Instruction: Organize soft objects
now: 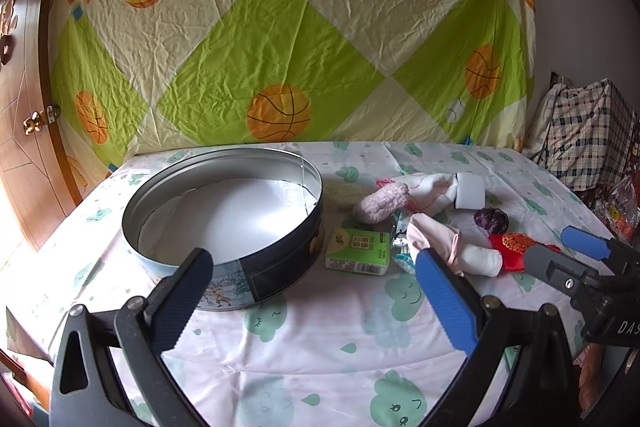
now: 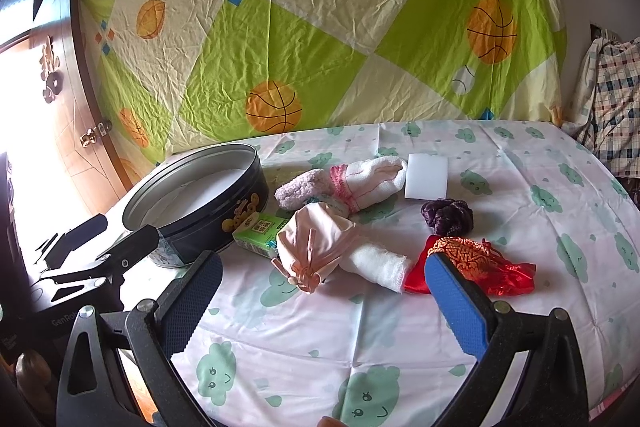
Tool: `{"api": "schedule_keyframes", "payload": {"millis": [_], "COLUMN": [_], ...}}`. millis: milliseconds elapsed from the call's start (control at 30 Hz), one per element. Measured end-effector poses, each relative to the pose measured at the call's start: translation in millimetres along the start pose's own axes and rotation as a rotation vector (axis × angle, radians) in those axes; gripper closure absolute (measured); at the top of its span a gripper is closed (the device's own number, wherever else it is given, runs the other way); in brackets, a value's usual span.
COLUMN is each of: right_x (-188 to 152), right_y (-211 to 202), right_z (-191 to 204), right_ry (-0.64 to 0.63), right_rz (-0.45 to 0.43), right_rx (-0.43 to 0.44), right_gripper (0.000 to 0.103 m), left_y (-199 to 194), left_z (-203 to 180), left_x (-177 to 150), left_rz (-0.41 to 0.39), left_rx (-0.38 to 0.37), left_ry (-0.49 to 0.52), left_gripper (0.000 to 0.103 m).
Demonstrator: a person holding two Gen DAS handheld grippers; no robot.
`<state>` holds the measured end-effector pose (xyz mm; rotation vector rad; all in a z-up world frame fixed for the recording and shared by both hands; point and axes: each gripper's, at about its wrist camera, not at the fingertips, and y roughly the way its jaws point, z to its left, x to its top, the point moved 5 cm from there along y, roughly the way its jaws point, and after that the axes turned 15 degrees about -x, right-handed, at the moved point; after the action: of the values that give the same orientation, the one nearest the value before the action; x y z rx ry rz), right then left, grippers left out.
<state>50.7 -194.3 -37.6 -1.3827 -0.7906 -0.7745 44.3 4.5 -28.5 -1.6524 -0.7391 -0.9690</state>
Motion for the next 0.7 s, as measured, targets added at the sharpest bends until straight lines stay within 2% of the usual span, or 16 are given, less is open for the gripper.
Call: {"api": "schedule_keyframes", "payload": {"millis": [700], "right_x": [-4], "right_y": [11], "right_z": [-10], "right_ry": [0.034], "right_rz": [0.028], "right_rx": [0.008], "right_gripper": [0.001], "left_y": [14], "left_z": [-1], "left_x": [-11], "left_rz": [0.025], "left_rx": [0.007], "left_ry": [0.010], "left_gripper": [0.000]}}
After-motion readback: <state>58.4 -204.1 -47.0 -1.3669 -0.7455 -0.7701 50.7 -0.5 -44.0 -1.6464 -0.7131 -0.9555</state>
